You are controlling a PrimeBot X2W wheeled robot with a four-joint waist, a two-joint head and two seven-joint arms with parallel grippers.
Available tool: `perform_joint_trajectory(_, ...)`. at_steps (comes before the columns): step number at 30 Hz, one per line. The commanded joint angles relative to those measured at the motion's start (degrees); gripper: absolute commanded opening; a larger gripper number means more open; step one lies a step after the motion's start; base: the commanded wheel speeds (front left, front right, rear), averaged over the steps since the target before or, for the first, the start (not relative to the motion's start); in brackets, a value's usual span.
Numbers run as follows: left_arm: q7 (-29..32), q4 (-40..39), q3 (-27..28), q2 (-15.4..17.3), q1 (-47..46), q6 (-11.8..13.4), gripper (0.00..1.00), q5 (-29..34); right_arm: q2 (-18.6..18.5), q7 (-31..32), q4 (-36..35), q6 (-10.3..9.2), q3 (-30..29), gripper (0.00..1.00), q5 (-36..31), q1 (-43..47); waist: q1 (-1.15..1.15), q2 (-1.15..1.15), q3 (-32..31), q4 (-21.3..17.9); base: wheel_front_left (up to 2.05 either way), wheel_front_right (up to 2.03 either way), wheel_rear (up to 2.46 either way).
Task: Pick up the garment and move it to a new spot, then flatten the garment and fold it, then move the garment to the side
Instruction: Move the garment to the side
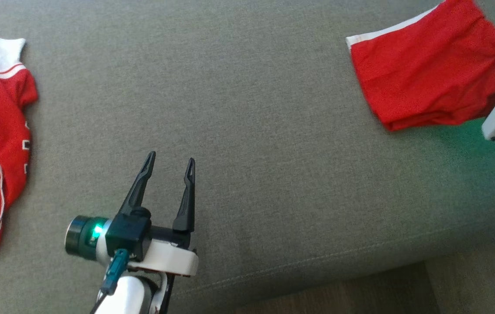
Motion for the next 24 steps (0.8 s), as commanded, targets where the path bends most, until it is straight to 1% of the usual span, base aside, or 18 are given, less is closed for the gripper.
perform_joint_trajectory(1, -0.69, -2.06, 1.76, 0.42, -1.76, 0.0, 1.0, 0.81, -1.27, -0.74, -1.97, -0.03, 0.88, 0.0, -0.36, -1.64, -0.01, 0.0, 0.28, -0.24, 0.0, 0.0, 0.0)
perform_joint_trajectory(7, -0.69, -2.05, 1.73, 0.58, -2.26, 0.02, 1.0, 0.86, -2.95, -1.35, -3.96, -0.03, -1.64, 0.0, -3.52, -1.59, -0.01, 0.0, 1.02, -0.54, 0.0, 0.0, 0.0)
perform_joint_trajectory(8, -0.69, -2.03, 1.72, 0.62, -2.31, 0.03, 1.0, 0.83, -2.9, -1.37, -4.13, -0.03, -2.05, 0.07, -4.72, -1.33, -0.01, 0.0, 1.18, -0.56, 0.0, 0.0, 0.0)
perform_joint_trajectory(10, -0.69, -1.95, 1.71, 0.64, -2.43, 0.01, 1.0, 0.78, -2.86, -1.41, -4.53, -0.03, -2.91, 0.11, -5.95, -1.14, -0.01, 0.0, 1.32, -0.54, 0.0, 0.0, 0.0)
perform_joint_trajectory(12, -0.69, -1.86, 1.71, 0.63, -2.51, 0.03, 1.0, 0.7, -2.68, -1.43, -5.06, -0.03, -3.96, 0.13, -7.07, -0.97, -0.01, 0.0, 1.39, -0.54, 0.0, 0.0, 0.0)
perform_joint_trajectory(15, -0.69, -1.88, 1.66, 0.59, -2.69, 0.05, 1.0, 0.64, -2.61, -1.49, -6.2, -0.03, -6.07, 0.13, -8.96, -0.71, -0.01, 0.0, 1.47, -0.4, 0.0, 0.0, 0.0)
perform_joint_trajectory(18, -0.69, -1.87, 1.73, 0.6, -2.68, 0.1, 1.0, 0.54, -2.07, -1.52, -7.42, -0.03, -8.1, 0.16, -11.4, -0.17, -0.01, 0.0, 1.39, -0.37, 0.0, 0.0, 0.0)
perform_joint_trajectory(19, -0.69, -1.82, 1.75, 0.61, -2.66, 0.09, 1.0, 0.47, -1.76, -1.5, -7.72, -0.03, -8.83, 0.24, -12.05, 0.0, -0.01, 0.0, 1.3, -0.36, 0.0, 0.0, 0.0)
perform_joint_trajectory(20, -0.69, -1.75, 1.77, 0.61, -2.65, 0.07, 1.0, 0.41, -1.49, -1.39, -7.95, -0.03, -9.85, 0.45, -12.65, 0.14, -0.01, 0.0, 1.22, -0.36, 0.0, 0.0, 0.0)
perform_joint_trajectory(21, -0.69, -1.68, 1.76, 0.6, -2.66, 0.03, 1.0, 0.34, -1.21, -1.32, -8.19, -0.03, -11.12, 0.94, -13.19, 0.29, -0.01, 0.0, 1.1, -0.32, 0.0, 0.0, 0.0)
perform_joint_trajectory(22, -0.69, -1.6, 1.69, 0.56, -2.69, -0.01, 1.0, 0.29, -1.06, -1.34, -8.7, -0.03, -12.3, 1.0, -14.11, 0.53, -0.01, 0.0, 0.94, -0.21, 0.0, 0.0, 0.0)
perform_joint_trajectory(24, -0.69, -1.55, 1.54, 0.44, -2.7, 0.01, 1.0, 0.19, -0.5, -1.35, -9.76, -0.03, -14.38, 1.0, -16.33, 1.25, -0.01, 0.0, 0.42, 0.02, 0.0, 0.0, 0.0)
